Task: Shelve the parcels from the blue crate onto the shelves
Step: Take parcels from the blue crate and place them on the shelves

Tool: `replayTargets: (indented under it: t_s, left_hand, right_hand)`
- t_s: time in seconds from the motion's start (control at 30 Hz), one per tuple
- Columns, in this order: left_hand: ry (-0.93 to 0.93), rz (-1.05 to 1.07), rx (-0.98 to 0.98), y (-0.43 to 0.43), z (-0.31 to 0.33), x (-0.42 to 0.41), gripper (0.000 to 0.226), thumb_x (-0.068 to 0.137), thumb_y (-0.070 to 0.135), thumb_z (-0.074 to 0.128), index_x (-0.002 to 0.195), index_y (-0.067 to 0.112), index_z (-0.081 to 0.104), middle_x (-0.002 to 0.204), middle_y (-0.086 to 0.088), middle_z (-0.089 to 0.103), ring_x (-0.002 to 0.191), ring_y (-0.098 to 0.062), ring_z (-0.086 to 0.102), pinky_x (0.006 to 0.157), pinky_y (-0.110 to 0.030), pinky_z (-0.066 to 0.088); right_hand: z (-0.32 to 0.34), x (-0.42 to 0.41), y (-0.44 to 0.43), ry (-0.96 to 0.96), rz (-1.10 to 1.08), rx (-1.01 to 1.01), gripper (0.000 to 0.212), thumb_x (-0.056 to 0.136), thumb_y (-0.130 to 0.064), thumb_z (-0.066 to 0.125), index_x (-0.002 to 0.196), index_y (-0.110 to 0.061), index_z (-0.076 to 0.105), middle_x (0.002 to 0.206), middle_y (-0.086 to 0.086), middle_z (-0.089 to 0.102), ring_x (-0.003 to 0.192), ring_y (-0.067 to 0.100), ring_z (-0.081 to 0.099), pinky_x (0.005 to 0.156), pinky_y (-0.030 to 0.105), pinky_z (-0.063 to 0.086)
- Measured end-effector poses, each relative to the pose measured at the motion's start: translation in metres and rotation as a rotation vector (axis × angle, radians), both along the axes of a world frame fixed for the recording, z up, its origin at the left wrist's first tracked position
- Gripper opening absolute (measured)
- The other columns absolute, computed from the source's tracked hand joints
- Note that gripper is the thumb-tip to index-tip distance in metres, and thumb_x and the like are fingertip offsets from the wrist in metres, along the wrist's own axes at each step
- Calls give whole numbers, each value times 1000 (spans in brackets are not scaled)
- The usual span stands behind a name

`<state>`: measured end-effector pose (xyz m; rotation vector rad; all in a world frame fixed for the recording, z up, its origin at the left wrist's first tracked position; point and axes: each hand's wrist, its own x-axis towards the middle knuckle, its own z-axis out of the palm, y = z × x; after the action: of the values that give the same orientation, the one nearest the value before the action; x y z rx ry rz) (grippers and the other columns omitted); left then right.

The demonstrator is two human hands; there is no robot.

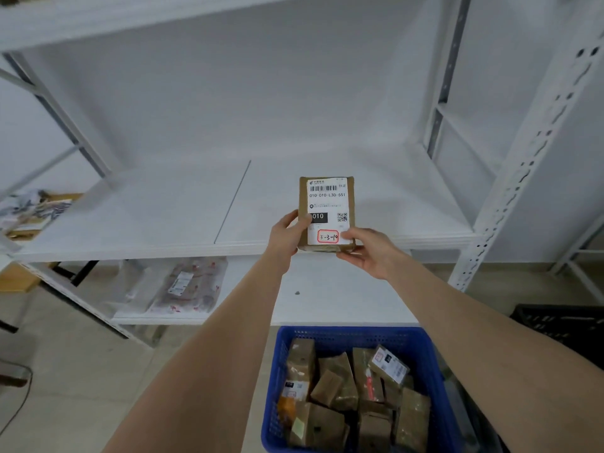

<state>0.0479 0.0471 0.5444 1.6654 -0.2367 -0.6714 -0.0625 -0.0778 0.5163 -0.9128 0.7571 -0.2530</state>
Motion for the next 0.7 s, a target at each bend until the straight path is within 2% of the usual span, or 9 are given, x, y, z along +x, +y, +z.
replayTargets:
  t_s: [0.1, 0.2, 0.33, 0.47, 0.5, 0.6, 0.63, 0.7]
  left_hand:
    - [-15, -9, -27, -14, 7, -6, 43, 91, 20, 60, 133, 22, 51, 113, -5, 65, 92, -18, 61, 68, -25, 50]
    - [-30, -56, -5, -34, 10, -11, 44, 90, 11, 58, 133, 16, 48, 118, -11, 64, 93, -22, 63, 76, -31, 53]
    - [-35, -104, 2, -66, 9, -10, 50, 89, 4, 56, 136, 9, 41, 127, -10, 59, 105, -24, 60, 83, -34, 49]
    - [-22, -213, 5, -106, 0, -4, 53, 87, -5, 52, 137, 8, 39, 124, -4, 58, 103, -21, 59, 84, -36, 49]
    - [-22, -233, 1, -117, -5, -3, 55, 86, -6, 53, 138, 8, 40, 126, -5, 58, 104, -22, 59, 84, -36, 50]
    - [-32, -259, -5, -145, -18, -5, 58, 84, -7, 55, 138, 9, 40, 126, -10, 58, 110, -25, 60, 90, -40, 51]
    - [-40, -264, 0, -155, -22, -8, 58, 85, -6, 56, 138, 10, 39, 124, -11, 59, 110, -26, 60, 93, -42, 50]
    - [-44, -274, 4, -173, -29, -14, 58, 85, -4, 58, 138, 11, 38, 119, -12, 60, 110, -27, 60, 97, -44, 49]
  right_hand:
    - [6, -11, -11, 5, -15, -48, 22, 82, 3, 65, 102, -4, 59, 93, 12, 62, 86, 24, 58, 85, 38, 56]
    - [7, -19, -28, 21, -44, -96, 26, 82, 6, 62, 103, -7, 56, 83, 7, 59, 78, 19, 58, 92, 39, 54]
    - [6, -20, -52, 91, -63, -217, 34, 82, 5, 60, 110, -13, 54, 93, 5, 63, 86, 19, 59, 90, 33, 51]
    - [-2, -20, -81, 166, -146, -421, 45, 79, 9, 60, 120, -11, 55, 103, 5, 64, 82, 15, 59, 67, 21, 47]
    - [-7, -20, -90, 186, -156, -487, 49, 77, 11, 60, 123, -7, 56, 106, 7, 66, 85, 17, 61, 66, 22, 48]
    - [-20, -23, -117, 293, -185, -642, 57, 74, 11, 62, 127, -9, 58, 115, 7, 68, 101, 23, 63, 89, 35, 53]
    - [-23, -25, -124, 333, -192, -684, 57, 74, 9, 63, 127, -11, 59, 116, 6, 68, 104, 23, 63, 93, 35, 51]
    - [-28, -30, -139, 399, -195, -759, 55, 77, 7, 63, 127, -15, 60, 116, 3, 67, 107, 21, 61, 90, 28, 48]
